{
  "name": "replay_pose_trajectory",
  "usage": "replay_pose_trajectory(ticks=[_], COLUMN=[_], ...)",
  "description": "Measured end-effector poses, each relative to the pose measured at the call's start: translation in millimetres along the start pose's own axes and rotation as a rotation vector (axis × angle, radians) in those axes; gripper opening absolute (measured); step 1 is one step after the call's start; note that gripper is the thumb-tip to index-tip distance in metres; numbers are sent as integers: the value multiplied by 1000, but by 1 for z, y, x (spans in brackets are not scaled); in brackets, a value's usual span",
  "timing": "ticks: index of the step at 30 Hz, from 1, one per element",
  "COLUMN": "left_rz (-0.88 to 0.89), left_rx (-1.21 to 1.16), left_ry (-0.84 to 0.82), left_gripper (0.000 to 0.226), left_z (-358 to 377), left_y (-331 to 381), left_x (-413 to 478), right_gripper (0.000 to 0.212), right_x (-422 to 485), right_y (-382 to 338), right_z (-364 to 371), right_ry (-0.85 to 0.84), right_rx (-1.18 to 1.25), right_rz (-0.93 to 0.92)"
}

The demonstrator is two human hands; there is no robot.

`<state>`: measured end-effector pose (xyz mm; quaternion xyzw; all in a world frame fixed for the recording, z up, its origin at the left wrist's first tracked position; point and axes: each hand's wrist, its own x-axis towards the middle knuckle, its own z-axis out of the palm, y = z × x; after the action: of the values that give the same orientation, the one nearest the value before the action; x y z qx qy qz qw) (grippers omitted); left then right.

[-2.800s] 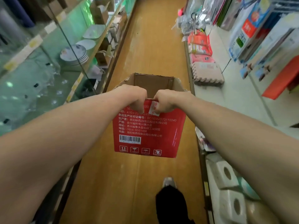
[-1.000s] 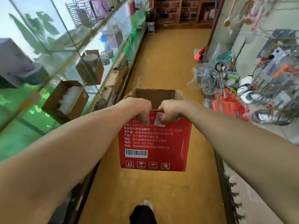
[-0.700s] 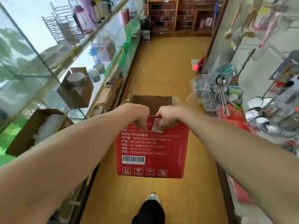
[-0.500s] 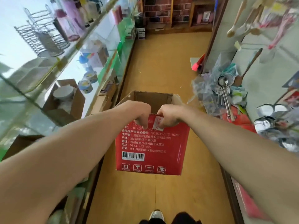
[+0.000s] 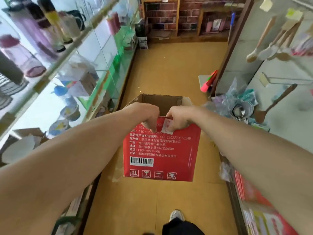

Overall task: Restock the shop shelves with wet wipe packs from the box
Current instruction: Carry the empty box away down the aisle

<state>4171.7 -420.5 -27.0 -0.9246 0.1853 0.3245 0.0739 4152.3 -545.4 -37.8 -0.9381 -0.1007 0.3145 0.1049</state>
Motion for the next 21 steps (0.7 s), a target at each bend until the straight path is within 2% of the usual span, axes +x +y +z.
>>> replay_pose_trajectory(ticks=[4, 13, 18, 21], left_rz=[0, 26, 48, 63], left_rx=[1, 14, 23, 46], left_ry=[10, -11, -41, -26], left_gripper=[44, 42, 39, 39], left_z=[-48, -156, -226, -266], left_y=[-14, -70, -118, -139], left_x=[64, 209, 286, 328], right_gripper=[12, 21, 11, 16], right_x=[58, 208, 293, 337], right_y=[28, 74, 83, 91], right_z=[-53, -162, -232, -271], right_ry=[4, -3, -6, 16], right_rx=[-28, -5, 27, 66], right_rz=[-9, -9, 4, 21])
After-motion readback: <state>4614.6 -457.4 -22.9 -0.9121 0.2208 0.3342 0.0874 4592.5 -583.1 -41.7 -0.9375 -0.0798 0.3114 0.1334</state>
